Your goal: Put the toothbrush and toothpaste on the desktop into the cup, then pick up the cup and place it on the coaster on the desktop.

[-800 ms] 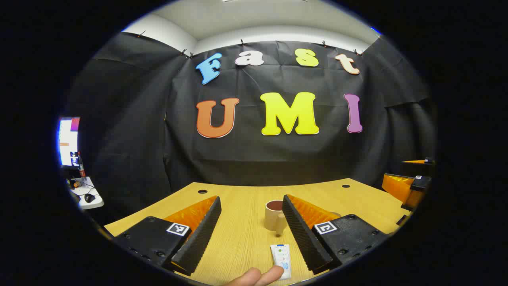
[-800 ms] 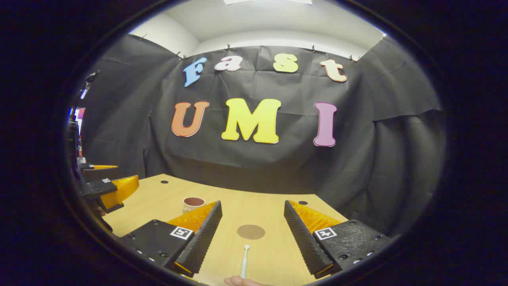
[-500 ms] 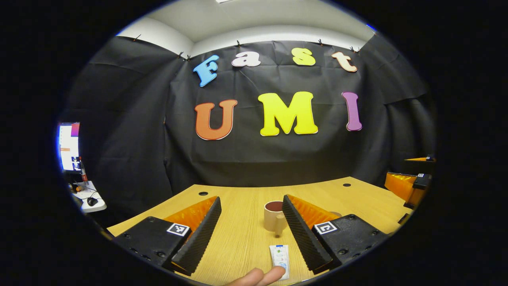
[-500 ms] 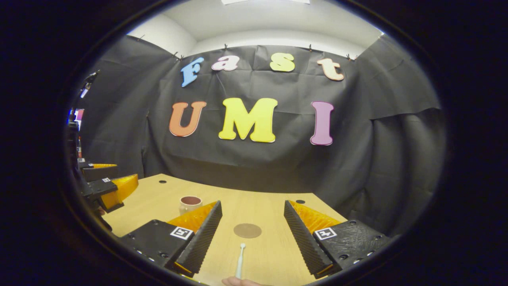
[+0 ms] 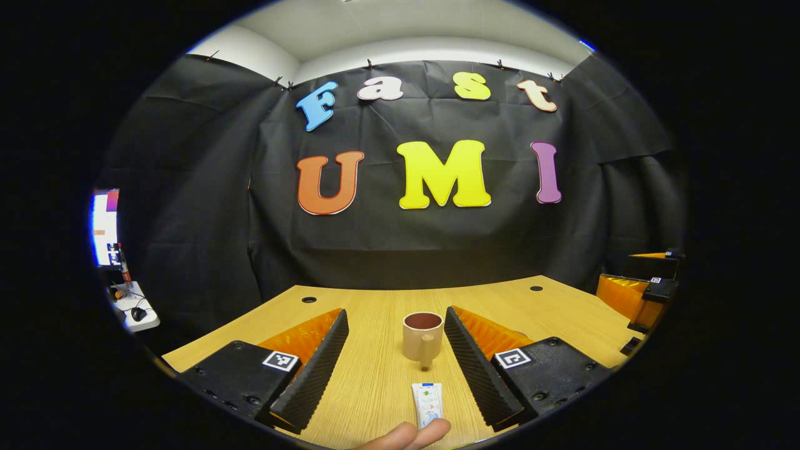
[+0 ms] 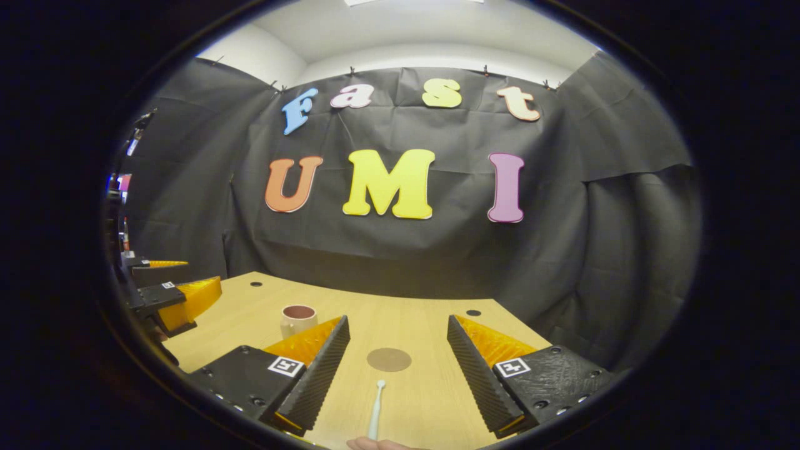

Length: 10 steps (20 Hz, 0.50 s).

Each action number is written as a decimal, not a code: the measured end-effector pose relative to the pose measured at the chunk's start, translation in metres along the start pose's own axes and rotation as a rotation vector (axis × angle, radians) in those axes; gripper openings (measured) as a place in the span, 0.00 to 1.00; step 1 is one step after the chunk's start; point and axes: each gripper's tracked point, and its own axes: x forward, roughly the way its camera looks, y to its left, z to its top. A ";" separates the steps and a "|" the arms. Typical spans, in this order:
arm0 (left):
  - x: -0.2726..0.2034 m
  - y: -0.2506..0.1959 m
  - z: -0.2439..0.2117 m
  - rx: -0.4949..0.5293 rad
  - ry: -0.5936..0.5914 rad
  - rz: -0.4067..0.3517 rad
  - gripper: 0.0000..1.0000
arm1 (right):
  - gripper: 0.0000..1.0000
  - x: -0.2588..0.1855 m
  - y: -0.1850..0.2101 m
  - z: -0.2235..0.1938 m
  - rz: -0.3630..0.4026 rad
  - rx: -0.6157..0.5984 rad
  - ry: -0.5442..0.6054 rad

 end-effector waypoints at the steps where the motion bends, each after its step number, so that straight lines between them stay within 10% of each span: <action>1: -0.001 0.001 0.000 0.001 -0.003 0.000 0.98 | 0.95 0.000 -0.001 -0.002 0.000 -0.001 0.000; 10: 0.000 -0.003 0.000 0.004 -0.009 -0.005 0.98 | 0.95 0.003 -0.007 -0.008 -0.017 -0.010 0.005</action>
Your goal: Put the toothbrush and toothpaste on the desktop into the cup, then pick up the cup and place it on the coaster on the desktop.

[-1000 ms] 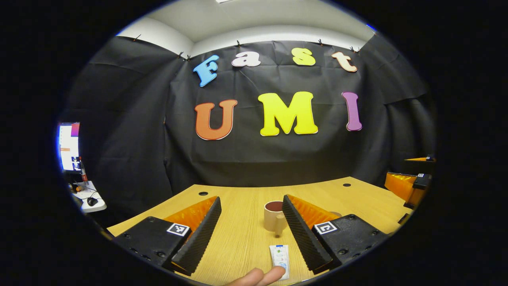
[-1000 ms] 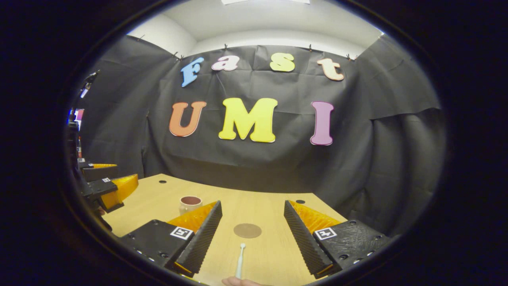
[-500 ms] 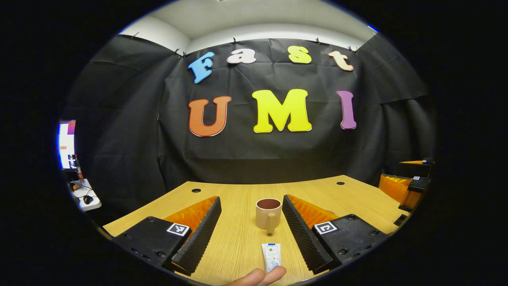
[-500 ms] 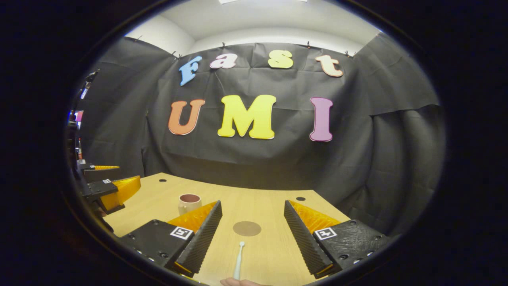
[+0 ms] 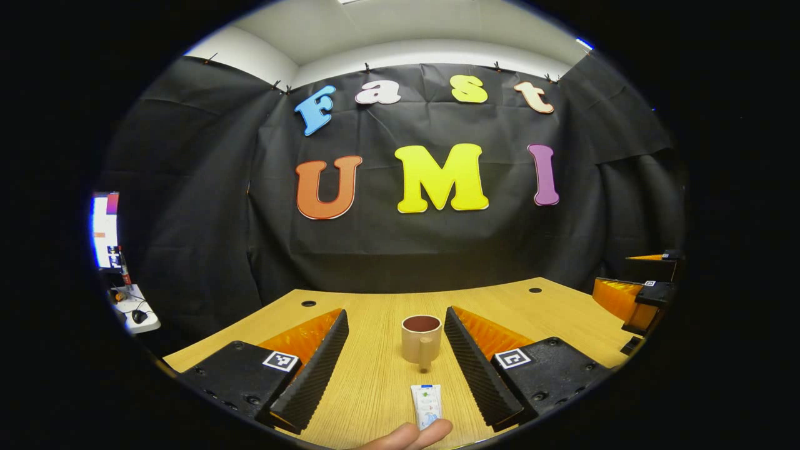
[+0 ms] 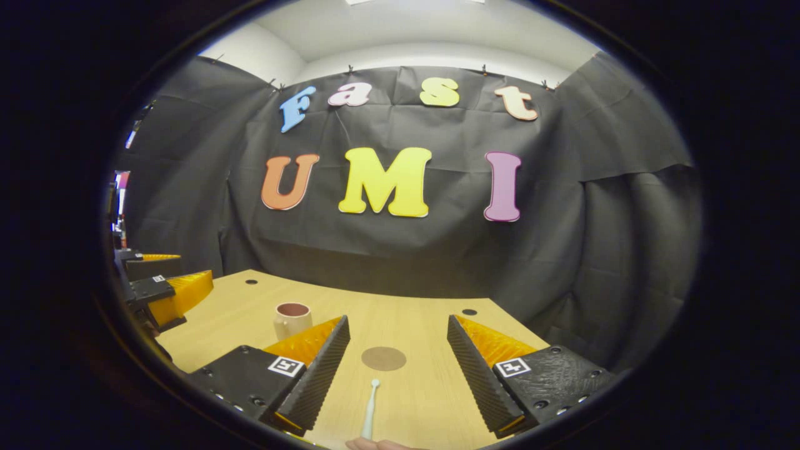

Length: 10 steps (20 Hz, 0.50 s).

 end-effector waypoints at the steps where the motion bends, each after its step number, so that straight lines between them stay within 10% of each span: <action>1: 0.001 -0.002 -0.005 -0.008 0.012 -0.009 0.98 | 0.95 0.001 0.001 -0.004 0.003 -0.002 0.006; 10: 0.003 -0.026 -0.106 -0.070 0.294 -0.069 0.99 | 0.95 0.010 -0.007 -0.041 -0.008 -0.010 0.074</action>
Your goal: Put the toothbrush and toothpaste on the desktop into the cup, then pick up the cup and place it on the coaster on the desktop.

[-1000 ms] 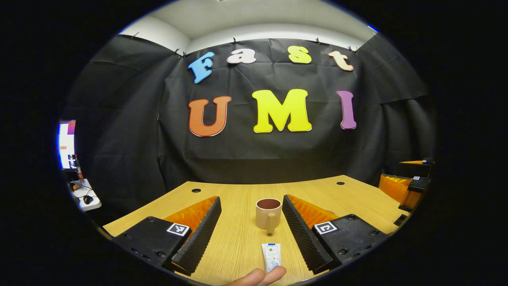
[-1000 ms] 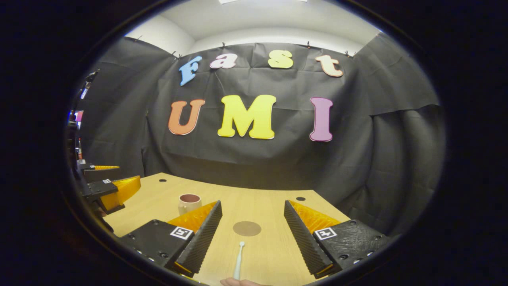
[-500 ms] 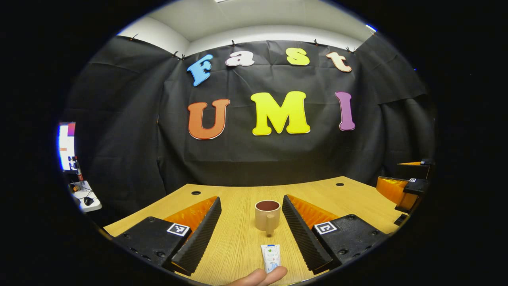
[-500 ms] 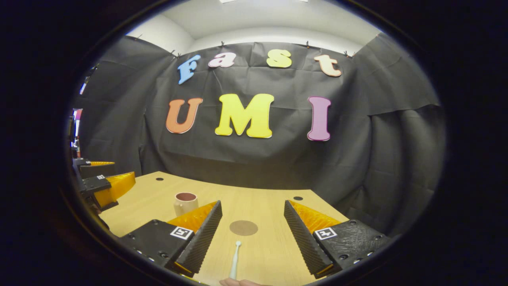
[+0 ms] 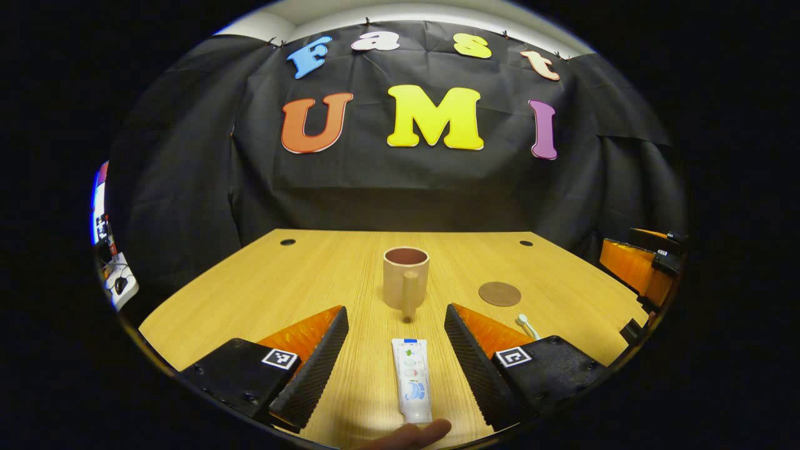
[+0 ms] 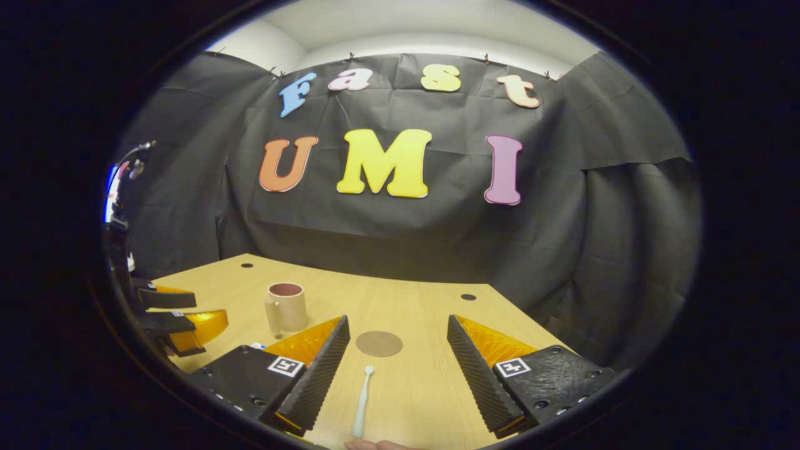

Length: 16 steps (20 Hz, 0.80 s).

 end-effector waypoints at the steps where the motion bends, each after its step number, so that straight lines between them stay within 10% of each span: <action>1: 0.003 -0.004 -0.015 -0.007 0.040 -0.010 0.99 | 0.95 0.001 -0.001 -0.005 0.000 0.002 0.011; 16: 0.004 -0.019 -0.105 0.012 0.393 -0.013 0.83 | 0.95 0.017 -0.016 -0.046 -0.016 0.062 0.119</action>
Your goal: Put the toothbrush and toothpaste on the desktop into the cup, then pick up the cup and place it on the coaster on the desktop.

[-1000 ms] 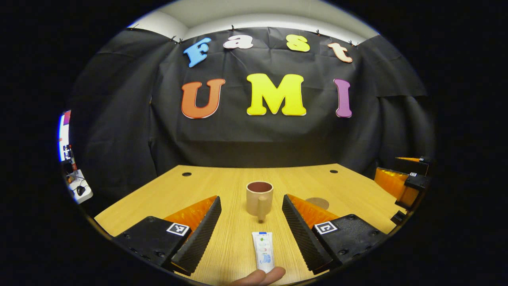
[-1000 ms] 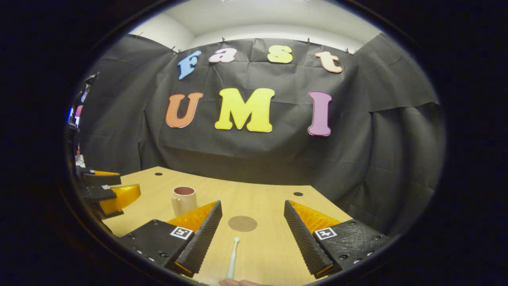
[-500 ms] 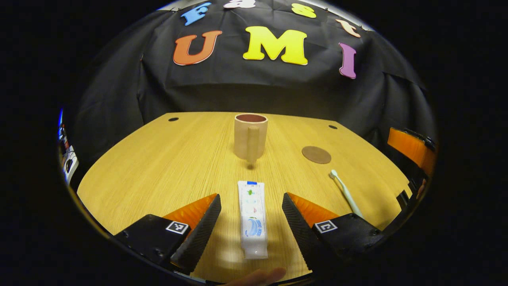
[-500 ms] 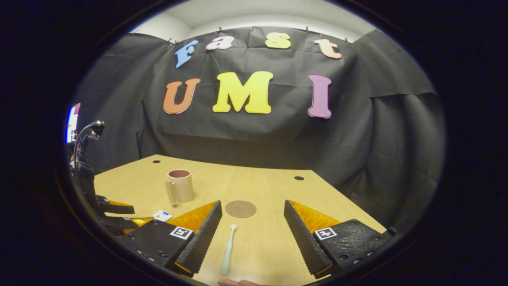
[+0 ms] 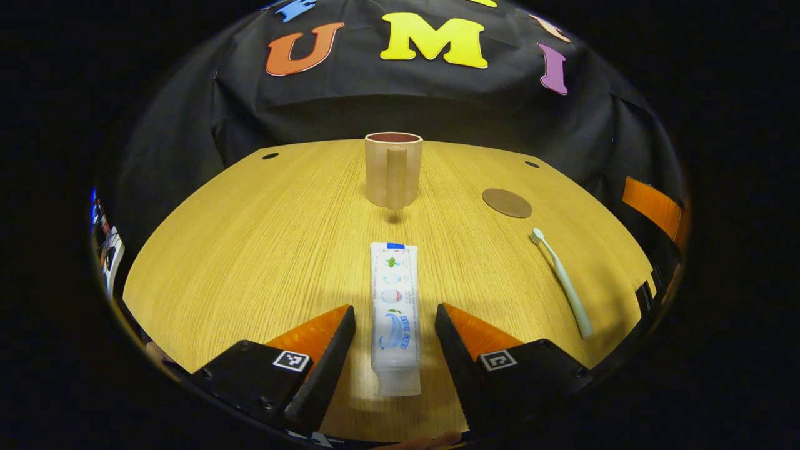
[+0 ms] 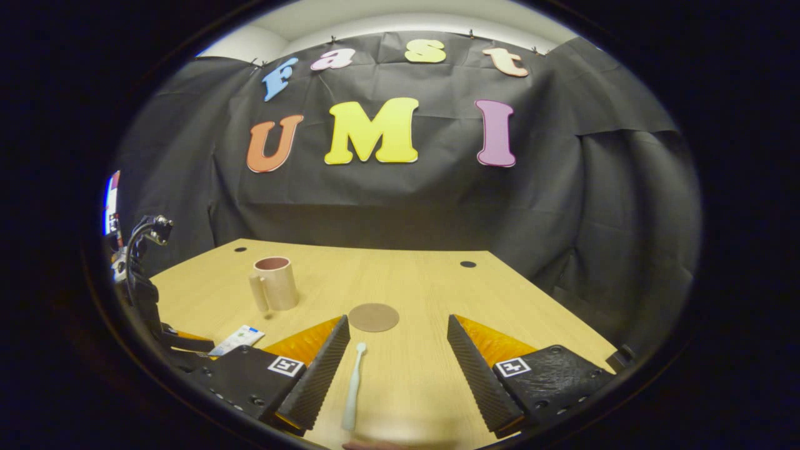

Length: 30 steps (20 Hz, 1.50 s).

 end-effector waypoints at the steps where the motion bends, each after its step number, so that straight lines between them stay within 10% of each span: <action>1: -0.001 0.000 -0.003 0.011 0.011 0.008 0.80 | 0.95 0.000 0.000 0.000 0.000 0.001 0.001; 11: -0.006 0.014 0.015 -0.043 -0.081 0.020 0.36 | 0.95 0.007 0.004 -0.007 -0.003 -0.019 0.022; 24: -0.080 0.022 0.106 -0.125 -0.554 0.000 0.40 | 0.95 0.061 0.044 -0.085 0.068 0.001 0.278; 30: -0.080 0.017 0.104 -0.096 -0.553 -0.021 0.40 | 0.64 0.079 0.054 -0.113 0.057 0.046 0.413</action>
